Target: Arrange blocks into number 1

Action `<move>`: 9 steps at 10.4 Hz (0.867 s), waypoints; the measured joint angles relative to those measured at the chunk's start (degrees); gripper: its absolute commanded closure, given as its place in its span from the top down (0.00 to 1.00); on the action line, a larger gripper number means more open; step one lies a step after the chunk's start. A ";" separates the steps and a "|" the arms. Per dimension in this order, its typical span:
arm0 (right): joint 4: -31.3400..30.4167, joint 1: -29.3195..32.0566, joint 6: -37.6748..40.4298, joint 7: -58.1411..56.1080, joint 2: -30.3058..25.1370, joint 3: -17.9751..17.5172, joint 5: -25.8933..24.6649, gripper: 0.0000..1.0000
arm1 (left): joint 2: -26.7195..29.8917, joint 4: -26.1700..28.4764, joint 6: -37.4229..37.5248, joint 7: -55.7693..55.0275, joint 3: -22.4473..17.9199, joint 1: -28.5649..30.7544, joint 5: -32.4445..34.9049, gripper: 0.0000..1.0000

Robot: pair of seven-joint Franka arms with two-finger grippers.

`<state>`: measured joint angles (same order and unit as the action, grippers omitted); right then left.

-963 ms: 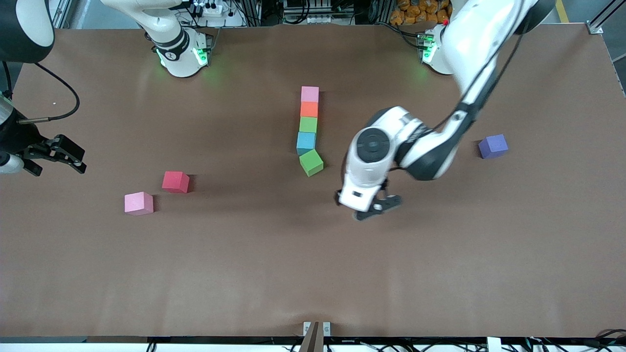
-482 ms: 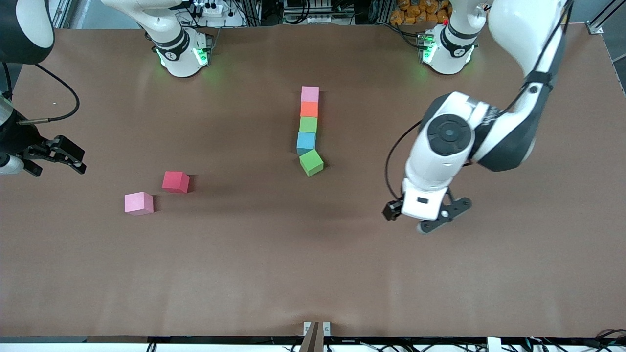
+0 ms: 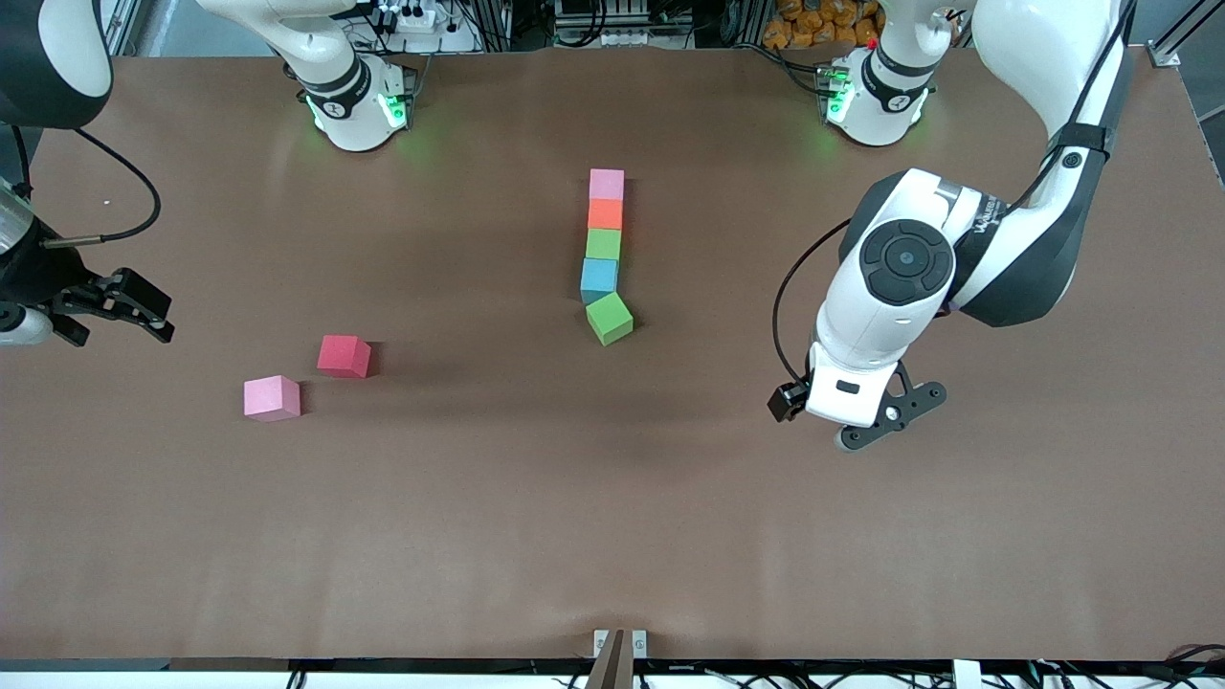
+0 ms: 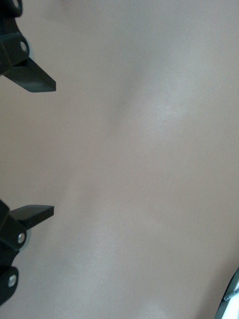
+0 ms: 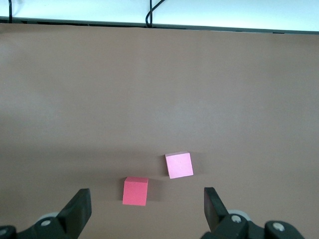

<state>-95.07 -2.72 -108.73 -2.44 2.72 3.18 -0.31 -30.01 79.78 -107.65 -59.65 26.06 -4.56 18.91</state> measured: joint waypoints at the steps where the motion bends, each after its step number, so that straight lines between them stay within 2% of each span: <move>1: 0.02 0.00 0.00 0.01 0.00 0.06 0.00 1.00 | -0.05 0.39 0.97 0.04 0.17 -0.12 -1.52 1.00; 5: 0.11 -0.03 0.41 0.12 0.03 0.24 0.00 1.00 | -4.15 6.64 2.08 -2.34 0.75 -5.11 -3.38 1.00; 9: 0.85 -0.10 2.76 0.14 0.08 0.27 0.00 1.00 | -12.92 7.52 1.94 -4.04 0.81 -11.36 -5.03 1.00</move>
<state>-94.22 -2.82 -105.97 -2.30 2.80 3.44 -0.31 -42.94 87.30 -105.70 -63.69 26.87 -15.92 13.88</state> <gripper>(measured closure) 0.000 0.000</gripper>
